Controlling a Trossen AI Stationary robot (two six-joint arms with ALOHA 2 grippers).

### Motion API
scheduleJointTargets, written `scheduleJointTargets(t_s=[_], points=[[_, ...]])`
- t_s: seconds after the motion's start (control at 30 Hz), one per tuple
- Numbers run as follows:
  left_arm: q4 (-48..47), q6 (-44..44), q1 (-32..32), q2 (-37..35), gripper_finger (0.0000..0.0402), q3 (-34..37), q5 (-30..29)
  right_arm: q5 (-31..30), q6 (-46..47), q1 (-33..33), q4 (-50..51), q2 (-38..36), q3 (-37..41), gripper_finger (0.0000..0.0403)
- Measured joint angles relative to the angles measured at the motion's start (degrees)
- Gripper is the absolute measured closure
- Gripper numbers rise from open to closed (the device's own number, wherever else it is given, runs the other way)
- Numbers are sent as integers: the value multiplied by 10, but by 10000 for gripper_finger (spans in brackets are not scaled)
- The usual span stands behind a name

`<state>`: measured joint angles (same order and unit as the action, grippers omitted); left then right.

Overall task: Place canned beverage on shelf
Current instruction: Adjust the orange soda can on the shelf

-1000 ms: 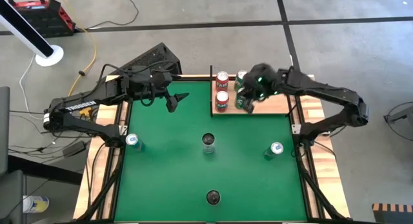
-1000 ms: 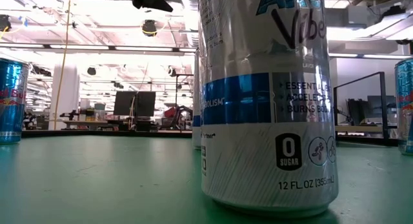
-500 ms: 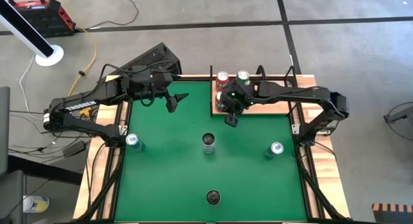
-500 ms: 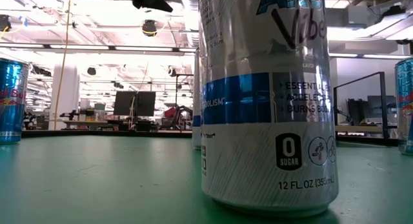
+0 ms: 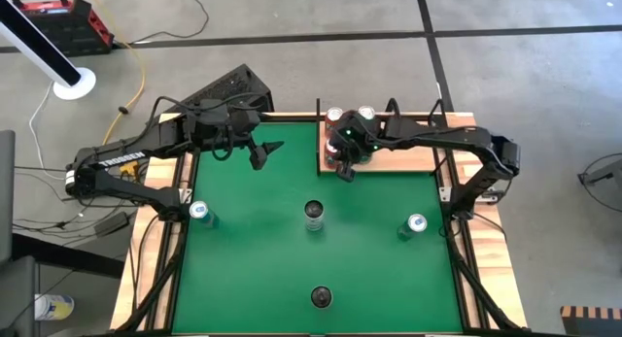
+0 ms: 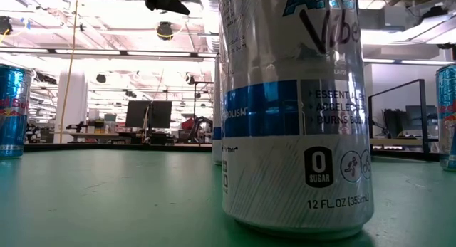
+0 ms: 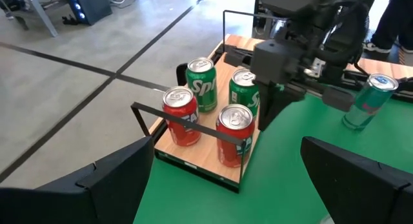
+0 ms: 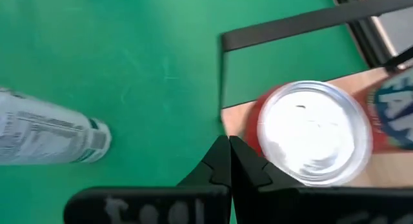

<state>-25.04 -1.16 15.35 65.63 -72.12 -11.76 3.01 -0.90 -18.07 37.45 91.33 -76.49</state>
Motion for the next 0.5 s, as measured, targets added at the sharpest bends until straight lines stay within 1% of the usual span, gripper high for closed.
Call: scheduleJointTargets(t_s=[0.5], points=[[1, -4, 0, 0, 25, 0, 0, 1, -26, -28, -2, 0, 0, 384]])
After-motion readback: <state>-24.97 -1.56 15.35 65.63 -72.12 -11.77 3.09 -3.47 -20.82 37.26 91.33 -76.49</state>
